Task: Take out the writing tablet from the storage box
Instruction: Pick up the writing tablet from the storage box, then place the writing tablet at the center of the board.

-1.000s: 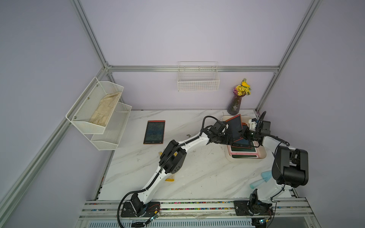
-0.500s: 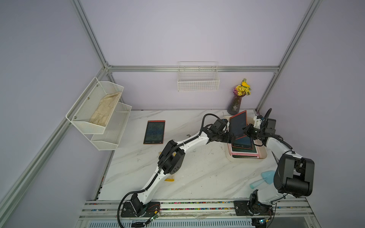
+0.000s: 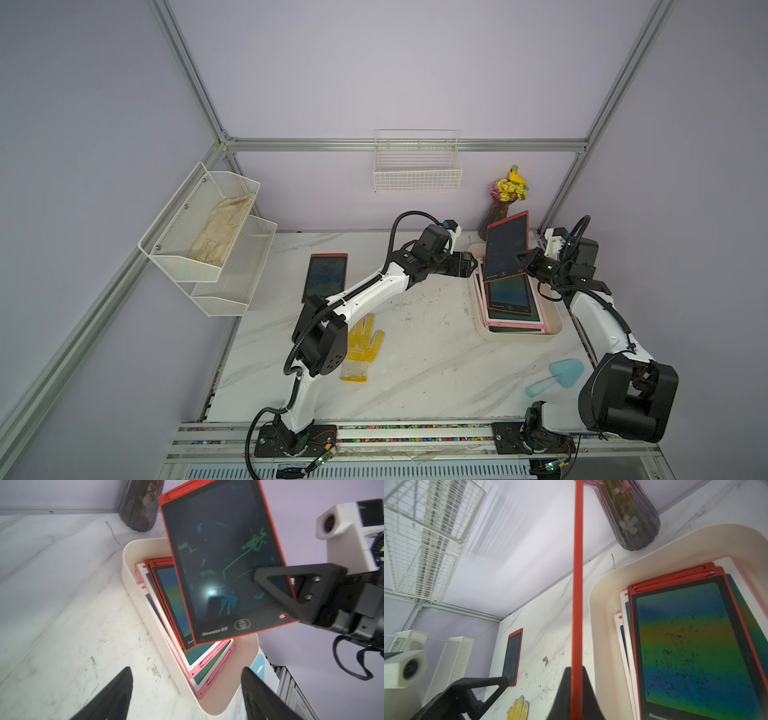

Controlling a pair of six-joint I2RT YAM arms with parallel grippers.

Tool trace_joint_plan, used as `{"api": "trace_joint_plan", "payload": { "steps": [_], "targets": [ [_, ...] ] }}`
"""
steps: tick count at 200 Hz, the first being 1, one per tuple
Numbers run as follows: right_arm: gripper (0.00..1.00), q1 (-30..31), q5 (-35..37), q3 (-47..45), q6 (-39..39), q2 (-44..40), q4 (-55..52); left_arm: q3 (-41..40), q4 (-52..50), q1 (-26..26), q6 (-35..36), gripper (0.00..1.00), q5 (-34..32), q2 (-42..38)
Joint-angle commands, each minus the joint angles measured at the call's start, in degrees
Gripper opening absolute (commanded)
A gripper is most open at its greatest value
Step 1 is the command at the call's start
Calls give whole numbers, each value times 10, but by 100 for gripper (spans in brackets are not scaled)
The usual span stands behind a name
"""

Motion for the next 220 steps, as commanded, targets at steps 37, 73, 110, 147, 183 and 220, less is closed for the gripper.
{"api": "trace_joint_plan", "payload": {
  "steps": [37, 73, 110, 147, 183, 220],
  "targets": [
    [0, 147, 31, 49, 63, -18, 26, -151, -36, 45, 35, 82, -26, -182],
    [0, 253, 94, 65, 106, 17, 60, -241, -52, 73, 44, 84, -67, -304],
    [0, 334, 138, 60, 150, 46, 108, -304, -79, 109, 50, 87, -87, -405],
    [0, 394, 165, 53, 191, 80, 168, -348, -107, 145, 55, 87, -94, -467],
    [0, 453, 201, 46, 246, 127, 259, -363, -136, 182, 58, 88, -95, -503],
    [0, 496, 225, 49, 288, 191, 344, -381, -134, 210, 52, 93, -80, -519]
  ]
}}
